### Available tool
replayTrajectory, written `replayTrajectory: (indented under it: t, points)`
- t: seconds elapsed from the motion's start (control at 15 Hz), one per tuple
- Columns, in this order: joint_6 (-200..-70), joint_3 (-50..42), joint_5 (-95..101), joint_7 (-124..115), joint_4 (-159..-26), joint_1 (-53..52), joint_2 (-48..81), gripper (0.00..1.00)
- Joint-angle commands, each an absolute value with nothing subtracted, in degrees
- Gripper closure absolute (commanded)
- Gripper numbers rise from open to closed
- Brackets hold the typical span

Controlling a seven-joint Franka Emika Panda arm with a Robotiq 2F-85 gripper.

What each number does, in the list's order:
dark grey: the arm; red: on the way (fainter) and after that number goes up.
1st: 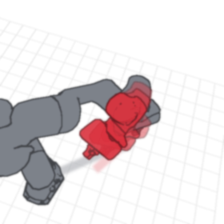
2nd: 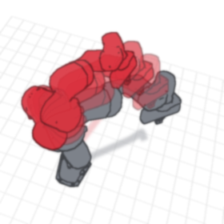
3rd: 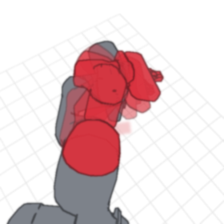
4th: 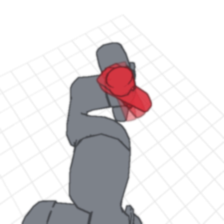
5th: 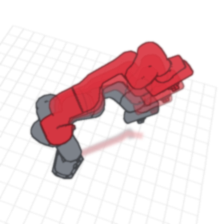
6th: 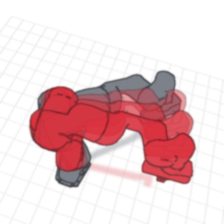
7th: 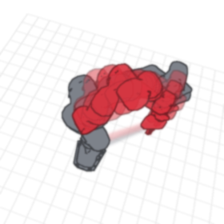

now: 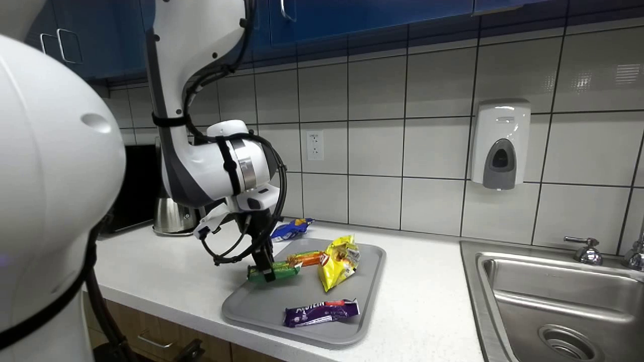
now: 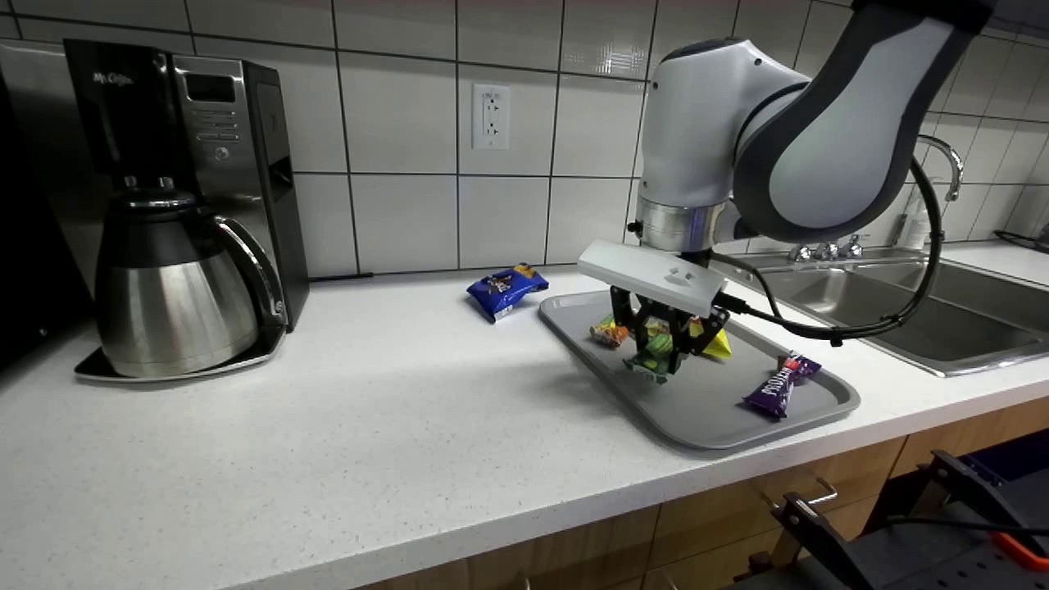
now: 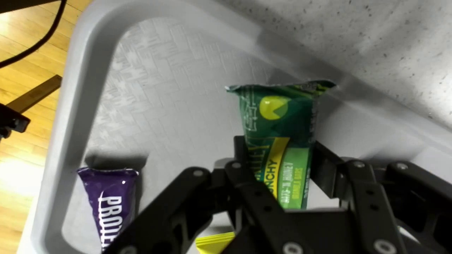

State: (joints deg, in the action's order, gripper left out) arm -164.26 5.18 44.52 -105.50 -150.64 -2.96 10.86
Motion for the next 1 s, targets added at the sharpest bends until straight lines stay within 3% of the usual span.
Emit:
replayTrajectory:
  t: [0.0,0.93]
  points:
    - [-163.0,7.1,43.0,-104.7,-152.2,-3.9,6.7,0.82]
    - [-163.3,12.6,42.0,-101.9,-148.6,-7.4,6.8,0.82]
